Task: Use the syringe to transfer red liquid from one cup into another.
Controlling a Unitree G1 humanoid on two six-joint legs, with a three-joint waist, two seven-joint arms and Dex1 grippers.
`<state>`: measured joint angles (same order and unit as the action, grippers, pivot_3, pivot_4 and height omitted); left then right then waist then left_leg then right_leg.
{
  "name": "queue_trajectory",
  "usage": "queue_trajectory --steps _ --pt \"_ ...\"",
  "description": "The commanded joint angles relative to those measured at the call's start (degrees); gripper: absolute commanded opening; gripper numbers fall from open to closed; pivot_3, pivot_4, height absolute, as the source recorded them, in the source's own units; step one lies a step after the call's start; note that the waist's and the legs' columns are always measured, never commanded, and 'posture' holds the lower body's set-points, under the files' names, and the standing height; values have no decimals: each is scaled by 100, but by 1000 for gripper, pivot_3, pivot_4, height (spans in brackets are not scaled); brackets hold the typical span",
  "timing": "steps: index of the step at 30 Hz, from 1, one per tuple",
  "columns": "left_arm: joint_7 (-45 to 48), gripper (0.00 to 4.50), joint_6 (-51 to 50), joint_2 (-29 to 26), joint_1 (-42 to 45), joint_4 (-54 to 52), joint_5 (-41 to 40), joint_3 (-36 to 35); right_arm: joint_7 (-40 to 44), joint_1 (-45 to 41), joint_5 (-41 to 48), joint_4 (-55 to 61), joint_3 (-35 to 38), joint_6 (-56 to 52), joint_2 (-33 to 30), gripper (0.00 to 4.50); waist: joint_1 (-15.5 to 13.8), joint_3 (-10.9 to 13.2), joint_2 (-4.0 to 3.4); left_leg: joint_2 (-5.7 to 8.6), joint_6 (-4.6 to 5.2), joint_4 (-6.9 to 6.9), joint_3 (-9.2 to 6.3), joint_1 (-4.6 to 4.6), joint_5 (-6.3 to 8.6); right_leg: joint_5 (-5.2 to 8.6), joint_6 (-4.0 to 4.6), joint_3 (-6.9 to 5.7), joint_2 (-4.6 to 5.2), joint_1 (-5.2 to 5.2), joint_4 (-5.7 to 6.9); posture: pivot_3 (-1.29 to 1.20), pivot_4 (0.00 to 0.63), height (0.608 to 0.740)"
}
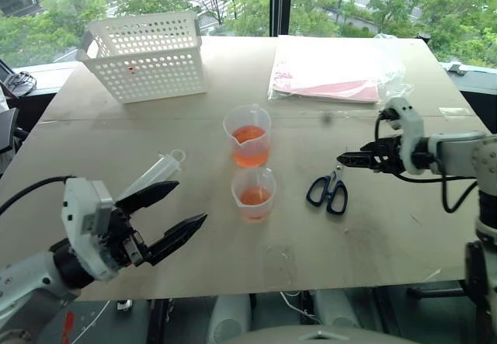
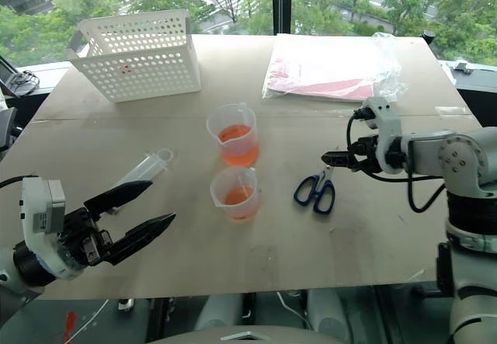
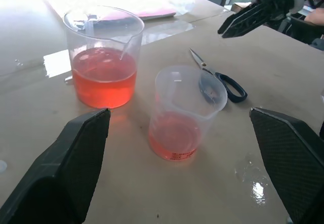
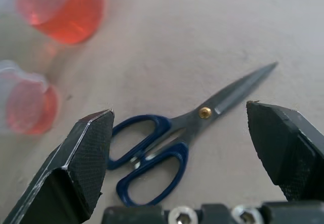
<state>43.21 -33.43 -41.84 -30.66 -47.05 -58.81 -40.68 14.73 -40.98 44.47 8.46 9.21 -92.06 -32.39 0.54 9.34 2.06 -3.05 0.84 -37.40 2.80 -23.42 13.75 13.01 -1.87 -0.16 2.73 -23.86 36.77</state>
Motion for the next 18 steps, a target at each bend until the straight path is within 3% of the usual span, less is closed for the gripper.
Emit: queue_trajectory --steps 1,7,13,18 --pt "-68 4491 37 -16 -90 -203 -194 -171 -1728 -144 444 -312 525 -44 625 4500 9 -1 -2 0 0 -1 0 -8 0 -1 0 -3 0 -7 1 0 150 740" --pt "-152 4491 31 -42 -241 -276 -380 -208 -4815 -335 1079 -766 1248 -44 2140 4500 49 -2 -10 3 1 0 0 -36 -1 -13 -19 -6 -6 -34 6 0 150 740" --pt "-187 4491 10 -43 -446 -341 -549 -358 -7128 -396 2101 -1015 1451 -44 2742 4500 45 -12 -21 -1 0 4 -2 -35 -1 -11 -16 -11 -9 -34 6 0 150 740" --pt "-214 4491 29 -65 -532 -377 -614 -398 -8475 -324 3309 -1294 1293 -44 2730 4500 57 -18 -22 0 1 2 -4 -33 -1 -4 -5 -9 -8 -32 6 0 150 740"
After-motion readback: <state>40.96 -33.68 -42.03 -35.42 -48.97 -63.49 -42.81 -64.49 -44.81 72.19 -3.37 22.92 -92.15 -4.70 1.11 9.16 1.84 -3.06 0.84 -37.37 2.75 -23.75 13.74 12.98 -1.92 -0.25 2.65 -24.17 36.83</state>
